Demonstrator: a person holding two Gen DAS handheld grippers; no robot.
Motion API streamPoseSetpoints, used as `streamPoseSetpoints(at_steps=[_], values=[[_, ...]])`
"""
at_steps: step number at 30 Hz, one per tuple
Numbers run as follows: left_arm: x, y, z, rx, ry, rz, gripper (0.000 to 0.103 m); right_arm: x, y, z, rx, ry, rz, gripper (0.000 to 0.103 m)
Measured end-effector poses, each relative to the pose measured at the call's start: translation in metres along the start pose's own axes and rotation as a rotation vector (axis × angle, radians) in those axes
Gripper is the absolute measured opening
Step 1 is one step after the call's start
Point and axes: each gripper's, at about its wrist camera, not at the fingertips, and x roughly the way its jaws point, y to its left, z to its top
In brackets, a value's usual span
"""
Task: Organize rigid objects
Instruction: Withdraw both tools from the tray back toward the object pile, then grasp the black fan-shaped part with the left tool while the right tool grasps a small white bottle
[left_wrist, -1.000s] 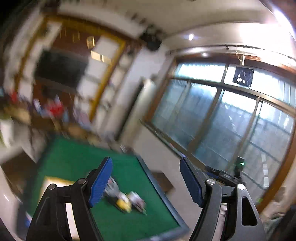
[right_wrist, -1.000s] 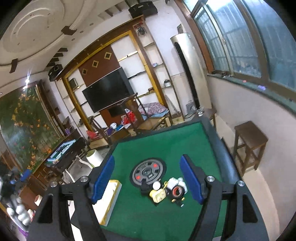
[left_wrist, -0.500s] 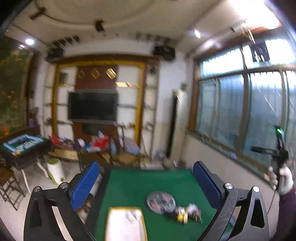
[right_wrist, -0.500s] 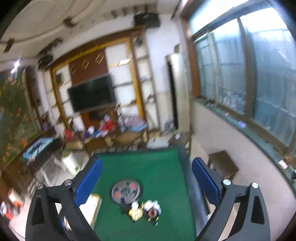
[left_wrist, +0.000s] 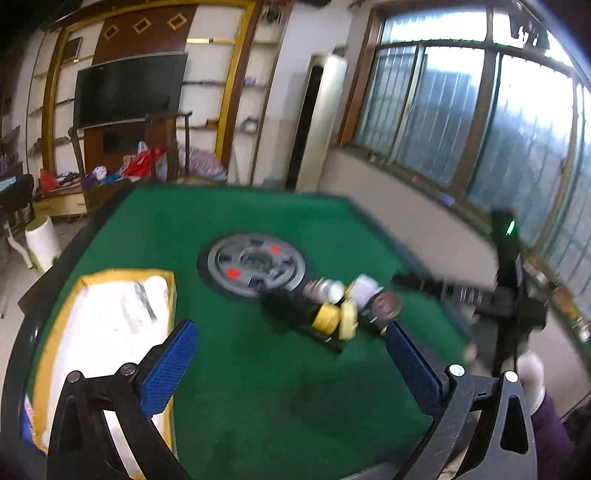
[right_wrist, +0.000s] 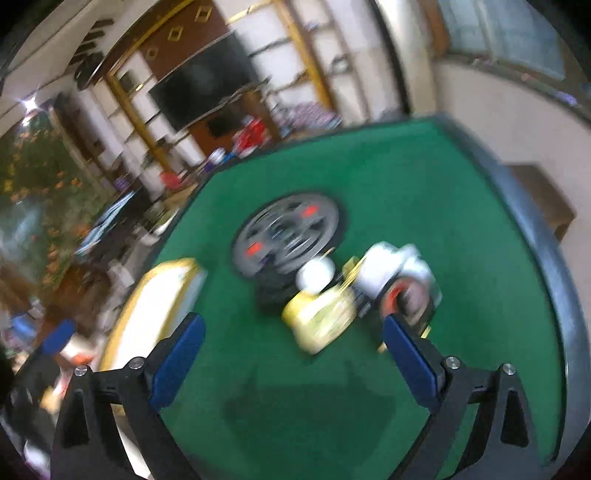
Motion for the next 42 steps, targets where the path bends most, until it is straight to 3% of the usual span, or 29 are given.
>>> streamPoseSetpoints(at_steps=[2, 8, 12, 15, 19, 21, 22, 23, 25, 32, 38, 42], values=[[0.030, -0.001, -0.003, 0.012, 0.055, -0.002, 0.102, 0.013, -0.015, 0.006, 0.015, -0.048, -0.041, 0.097], [0.105, -0.008, -0.002, 0.101, 0.208, 0.006, 0.102, 0.046, -0.069, 0.015, 0.146, -0.111, 0.003, 0.097], [0.143, -0.013, 0.014, 0.170, 0.247, 0.062, 0.102, 0.055, -0.094, 0.015, 0.198, -0.129, 0.011, 0.097], [0.160, -0.003, 0.032, 0.050, 0.245, 0.047, 0.102, 0.059, -0.105, 0.012, 0.232, -0.109, 0.027, 0.097], [0.201, 0.012, 0.030, -0.131, 0.335, 0.051, 0.101, 0.057, -0.103, 0.011, 0.219, -0.122, 0.028, 0.097], [0.217, 0.013, 0.019, -0.164, 0.385, 0.019, 0.092, 0.057, -0.100, 0.012, 0.203, -0.118, 0.026, 0.097], [0.221, 0.012, 0.014, -0.165, 0.402, 0.012, 0.069, 0.057, -0.097, 0.012, 0.192, -0.116, 0.012, 0.097], [0.223, 0.012, 0.008, -0.180, 0.420, -0.036, 0.056, 0.058, -0.095, 0.012, 0.184, -0.112, 0.002, 0.097], [0.218, 0.012, 0.003, -0.192, 0.404, -0.057, 0.053, 0.061, -0.092, 0.014, 0.172, -0.104, 0.004, 0.097], [0.155, 0.022, -0.011, -0.197, 0.325, -0.053, 0.052, 0.059, -0.088, 0.013, 0.155, -0.126, -0.038, 0.097], [0.105, 0.030, -0.032, -0.235, 0.286, -0.061, 0.053, 0.073, -0.095, 0.008, 0.203, -0.081, -0.048, 0.097], [0.101, 0.031, -0.041, -0.217, 0.294, -0.052, 0.053, 0.072, -0.099, 0.008, 0.223, -0.086, -0.071, 0.097]])
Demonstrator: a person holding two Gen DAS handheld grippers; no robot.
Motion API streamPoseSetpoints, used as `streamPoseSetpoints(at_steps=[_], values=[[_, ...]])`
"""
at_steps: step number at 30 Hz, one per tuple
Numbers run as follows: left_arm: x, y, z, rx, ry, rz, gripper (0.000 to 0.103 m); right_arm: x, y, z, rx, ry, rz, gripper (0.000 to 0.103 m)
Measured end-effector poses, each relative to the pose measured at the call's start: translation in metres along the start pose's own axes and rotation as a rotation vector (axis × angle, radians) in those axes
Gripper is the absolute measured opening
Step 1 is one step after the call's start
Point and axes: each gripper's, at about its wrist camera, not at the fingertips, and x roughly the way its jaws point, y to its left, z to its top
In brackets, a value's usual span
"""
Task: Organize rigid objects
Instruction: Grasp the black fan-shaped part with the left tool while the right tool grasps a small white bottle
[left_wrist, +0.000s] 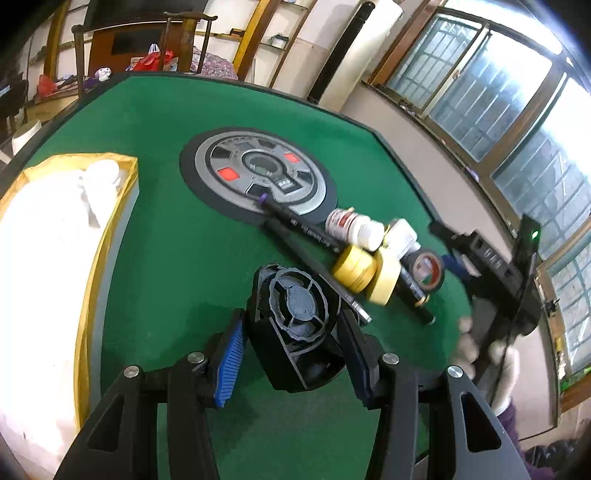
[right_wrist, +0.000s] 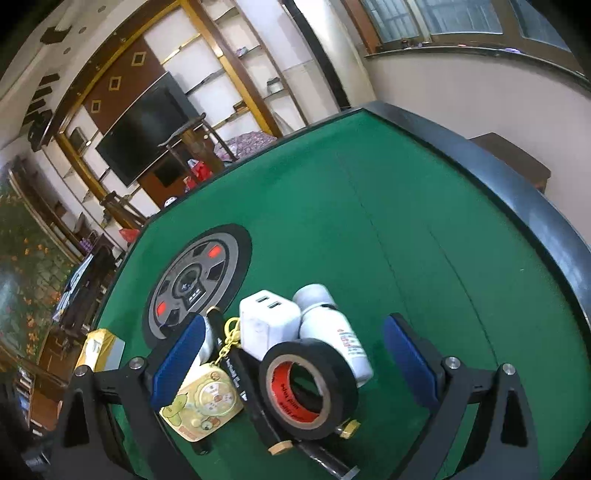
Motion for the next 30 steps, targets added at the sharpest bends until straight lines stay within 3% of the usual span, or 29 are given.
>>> streamPoseSetpoints(at_steps=[4, 9, 12, 19, 20, 22, 23, 24, 30], values=[[0.006, 0.000, -0.009, 0.031, 0.023, -0.014, 0.053, -0.020, -0.003, -0.002, 0.002, -0.004, -0.012, 0.097], [-0.008, 0.006, -0.015, 0.024, 0.001, -0.070, 0.053, -0.040, 0.031, -0.007, -0.090, 0.033, 0.032, 0.097], [-0.022, 0.012, -0.018, 0.021, -0.026, -0.100, 0.053, -0.033, 0.058, -0.016, -0.160, 0.110, 0.052, 0.097], [-0.044, 0.028, -0.027, 0.030, -0.058, -0.120, 0.053, 0.019, 0.126, -0.016, -0.340, 0.200, -0.037, 0.097], [-0.046, 0.032, -0.028, 0.025, -0.058, -0.128, 0.053, 0.027, 0.130, -0.015, -0.365, 0.208, -0.056, 0.095], [-0.051, 0.038, -0.030, 0.019, -0.064, -0.133, 0.053, 0.048, 0.142, -0.013, -0.429, 0.246, -0.096, 0.079], [-0.054, 0.041, -0.030, 0.016, -0.071, -0.132, 0.053, 0.059, 0.144, -0.012, -0.443, 0.280, -0.103, 0.063], [-0.057, 0.044, -0.030, 0.015, -0.080, -0.131, 0.053, 0.070, 0.145, -0.012, -0.452, 0.326, -0.105, 0.056], [-0.068, 0.059, -0.027, -0.009, -0.112, -0.129, 0.053, 0.091, 0.154, -0.024, -0.577, 0.377, -0.221, 0.054]])
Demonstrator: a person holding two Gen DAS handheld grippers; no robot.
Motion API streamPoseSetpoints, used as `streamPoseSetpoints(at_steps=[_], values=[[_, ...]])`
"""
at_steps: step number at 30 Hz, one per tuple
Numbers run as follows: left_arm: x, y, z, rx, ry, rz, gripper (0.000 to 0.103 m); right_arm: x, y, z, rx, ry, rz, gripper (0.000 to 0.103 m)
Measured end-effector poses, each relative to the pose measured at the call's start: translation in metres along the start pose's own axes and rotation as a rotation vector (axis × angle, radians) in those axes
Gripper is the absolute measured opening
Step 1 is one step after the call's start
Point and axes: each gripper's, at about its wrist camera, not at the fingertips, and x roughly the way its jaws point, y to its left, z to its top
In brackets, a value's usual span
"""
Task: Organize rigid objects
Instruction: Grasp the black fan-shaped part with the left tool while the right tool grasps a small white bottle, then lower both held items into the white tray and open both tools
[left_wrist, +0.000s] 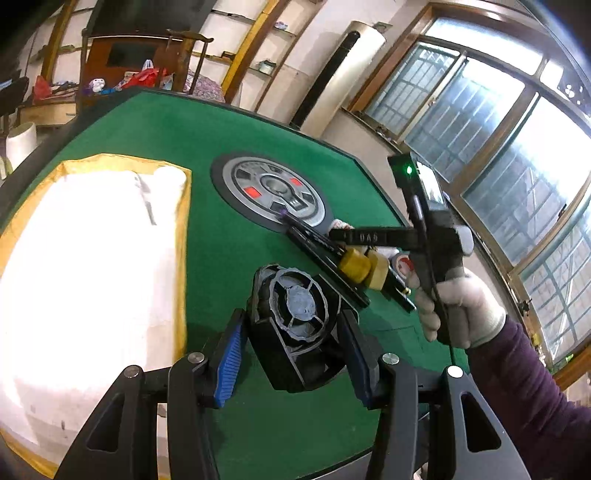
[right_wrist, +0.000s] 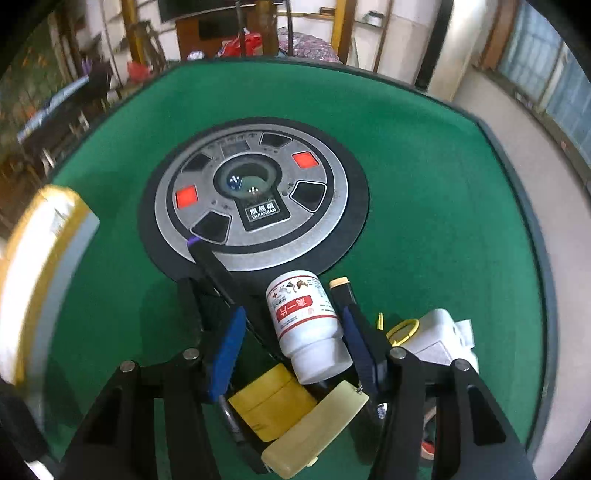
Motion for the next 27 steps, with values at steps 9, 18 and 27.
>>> streamPoseSetpoints(at_steps=[9, 18, 27], values=[[-0.020, 0.012, 0.005, -0.030, -0.045, 0.023, 0.053, 0.002, 0.012, -0.001, -0.063, 0.029, -0.097, 0.035], [-0.075, 0.050, 0.025, -0.087, -0.155, 0.083, 0.053, -0.042, -0.012, -0.007, 0.107, -0.076, 0.091, 0.035], [-0.050, 0.105, 0.067, -0.096, -0.104, 0.259, 0.053, -0.085, 0.067, 0.017, 0.079, -0.106, 0.444, 0.035]])
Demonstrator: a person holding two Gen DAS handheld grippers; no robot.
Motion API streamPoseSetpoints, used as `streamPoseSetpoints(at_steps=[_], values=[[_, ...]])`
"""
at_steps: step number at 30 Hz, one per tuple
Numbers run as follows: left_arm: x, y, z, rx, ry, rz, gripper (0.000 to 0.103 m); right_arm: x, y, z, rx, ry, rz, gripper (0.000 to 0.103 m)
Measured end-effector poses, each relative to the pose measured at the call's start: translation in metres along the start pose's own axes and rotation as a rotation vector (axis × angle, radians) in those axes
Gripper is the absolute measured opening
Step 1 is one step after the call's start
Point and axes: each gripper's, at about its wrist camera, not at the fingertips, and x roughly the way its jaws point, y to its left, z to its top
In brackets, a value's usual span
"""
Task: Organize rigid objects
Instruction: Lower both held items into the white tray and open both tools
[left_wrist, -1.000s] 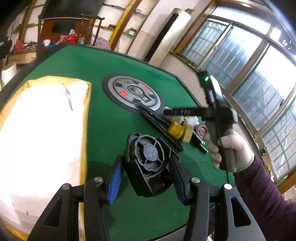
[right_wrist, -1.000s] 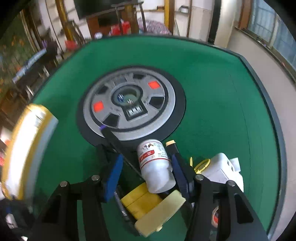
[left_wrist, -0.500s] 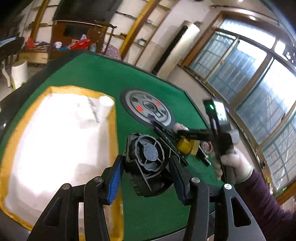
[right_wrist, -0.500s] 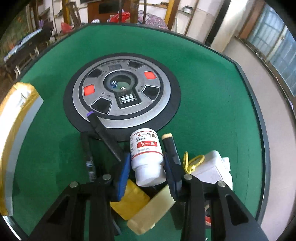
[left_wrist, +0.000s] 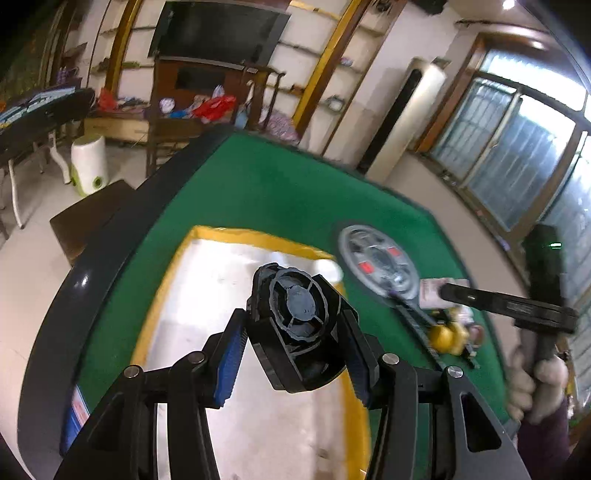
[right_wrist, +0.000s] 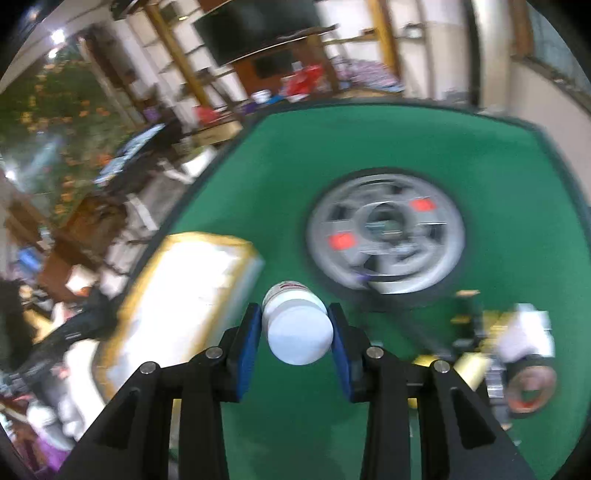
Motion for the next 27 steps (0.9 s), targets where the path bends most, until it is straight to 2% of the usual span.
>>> streamPoseSetpoints(at_steps=[4, 11, 17, 19, 21, 23, 27], values=[[0.029, 0.015, 0.006, 0.000, 0.051, 0.072, 0.053, 0.038, 0.044, 0.007, 0.003, 0.076, 0.140, 0.035], [0.069, 0.034, 0.014, 0.003, 0.087, 0.167, 0.053, 0.101, 0.105, 0.012, -0.028, 0.147, 0.196, 0.035], [0.088, 0.059, 0.023, -0.064, 0.112, 0.160, 0.053, 0.132, 0.115, 0.015, -0.004, 0.149, 0.181, 0.035], [0.091, 0.061, 0.025, -0.088, 0.110, 0.130, 0.054, 0.137, 0.113, 0.013, 0.010, 0.139, 0.180, 0.035], [0.092, 0.063, 0.026, -0.100, 0.109, 0.110, 0.060, 0.140, 0.110, 0.012, 0.025, 0.134, 0.183, 0.035], [0.092, 0.062, 0.027, -0.103, 0.105, 0.082, 0.070, 0.143, 0.109, 0.010, 0.033, 0.136, 0.184, 0.035], [0.078, 0.058, 0.030, -0.116, 0.070, 0.062, 0.073, 0.146, 0.108, 0.007, 0.033, 0.137, 0.176, 0.036]])
